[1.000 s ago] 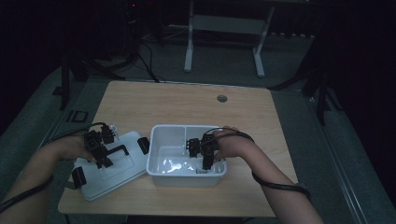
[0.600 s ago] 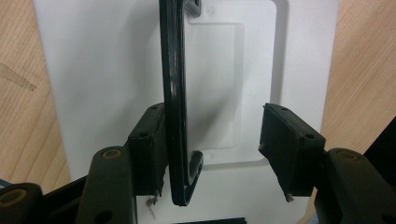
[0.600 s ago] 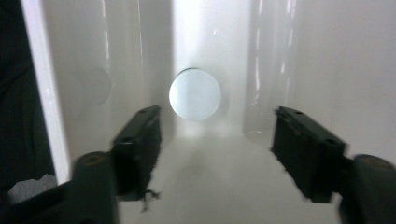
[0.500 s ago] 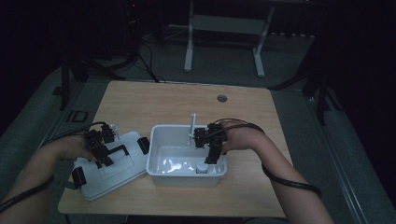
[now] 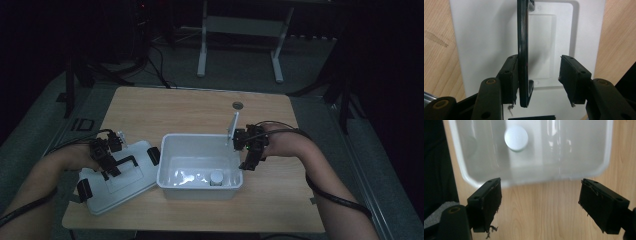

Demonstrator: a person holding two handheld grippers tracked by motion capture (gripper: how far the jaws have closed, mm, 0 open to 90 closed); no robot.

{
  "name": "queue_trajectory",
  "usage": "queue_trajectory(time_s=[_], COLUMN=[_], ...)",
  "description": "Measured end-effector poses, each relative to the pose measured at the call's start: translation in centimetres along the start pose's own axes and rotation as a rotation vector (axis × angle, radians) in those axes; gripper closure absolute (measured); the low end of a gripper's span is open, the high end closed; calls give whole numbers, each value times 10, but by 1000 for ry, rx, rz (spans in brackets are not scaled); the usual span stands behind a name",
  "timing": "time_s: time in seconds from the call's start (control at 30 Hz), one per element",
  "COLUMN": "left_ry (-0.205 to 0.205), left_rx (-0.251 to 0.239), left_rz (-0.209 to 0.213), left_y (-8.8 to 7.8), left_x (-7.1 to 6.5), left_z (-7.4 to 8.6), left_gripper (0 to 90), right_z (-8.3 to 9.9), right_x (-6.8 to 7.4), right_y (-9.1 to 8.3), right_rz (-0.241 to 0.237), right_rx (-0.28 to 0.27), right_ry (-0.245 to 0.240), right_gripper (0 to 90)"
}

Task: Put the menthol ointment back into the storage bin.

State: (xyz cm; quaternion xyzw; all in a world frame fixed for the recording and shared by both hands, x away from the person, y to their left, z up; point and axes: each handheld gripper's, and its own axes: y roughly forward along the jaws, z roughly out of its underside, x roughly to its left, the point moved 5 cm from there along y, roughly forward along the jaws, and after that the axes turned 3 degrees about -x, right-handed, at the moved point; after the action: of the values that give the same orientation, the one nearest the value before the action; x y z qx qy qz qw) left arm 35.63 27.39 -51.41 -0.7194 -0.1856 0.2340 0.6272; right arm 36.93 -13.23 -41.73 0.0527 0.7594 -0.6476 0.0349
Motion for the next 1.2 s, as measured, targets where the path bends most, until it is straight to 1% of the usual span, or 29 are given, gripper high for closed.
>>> queue_trajectory(time_s=[0.07,0.1,0.13,0.2,0.23,0.27,0.33,0.4,0.43,0.5,0.57,0.6,0.63,0.7,0.8,0.9,1.0,1.07,1.17,1.2], left_ry=[-2,-3,-5,-1,-3,-1,-3,-1,0,7,11,11,14,12,14,21,22,22,26,24], left_rx=[1,3,3,3,1,1,7,10,14,22,32,37,43,54,55,62,68,70,79,77], left_rz=[5,2,7,8,11,11,12,15,12,21,22,32,29,31,22,6,7,7,-5,-1], left_y=[0,0,0,-1,-1,-1,-1,-1,-1,-2,-3,-4,-4,-5,-6,-4,-1,-1,0,1], left_x=[0,0,-1,-1,-1,-1,-1,-1,-1,-1,-2,-2,-2,-2,-2,-1,1,1,6,7], left_z=[0,1,1,1,2,2,4,5,6,7,8,9,9,10,9,8,7,7,4,4], left_gripper=[510,526,526,526,526,530,539,548,563,590,618,629,630,643,642,639,641,644,686,691], right_z=[8,14,18,27,31,35,44,53,59,66,73,77,81,86,95,102,105,106,107,108], right_x=[-1,-2,-2,-1,-1,-1,1,1,2,2,4,5,6,8,12,12,14,14,15,15], right_y=[0,2,3,8,10,13,21,29,34,41,47,50,53,58,67,72,74,74,76,76], right_rz=[2,10,11,-3,-2,0,-15,-11,-18,-13,-33,-36,-42,-46,-54,-31,-42,-48,-53,-53], right_rx=[6,20,30,39,43,40,34,44,52,59,56,58,56,56,62,76,66,63,64,66], right_ry=[14,20,25,43,45,47,63,76,87,87,107,108,119,126,136,152,165,162,166,168], right_gripper=[183,183,183,183,184,185,186,186,186,186,186,186,186,187,187,188,188,188,188,188])
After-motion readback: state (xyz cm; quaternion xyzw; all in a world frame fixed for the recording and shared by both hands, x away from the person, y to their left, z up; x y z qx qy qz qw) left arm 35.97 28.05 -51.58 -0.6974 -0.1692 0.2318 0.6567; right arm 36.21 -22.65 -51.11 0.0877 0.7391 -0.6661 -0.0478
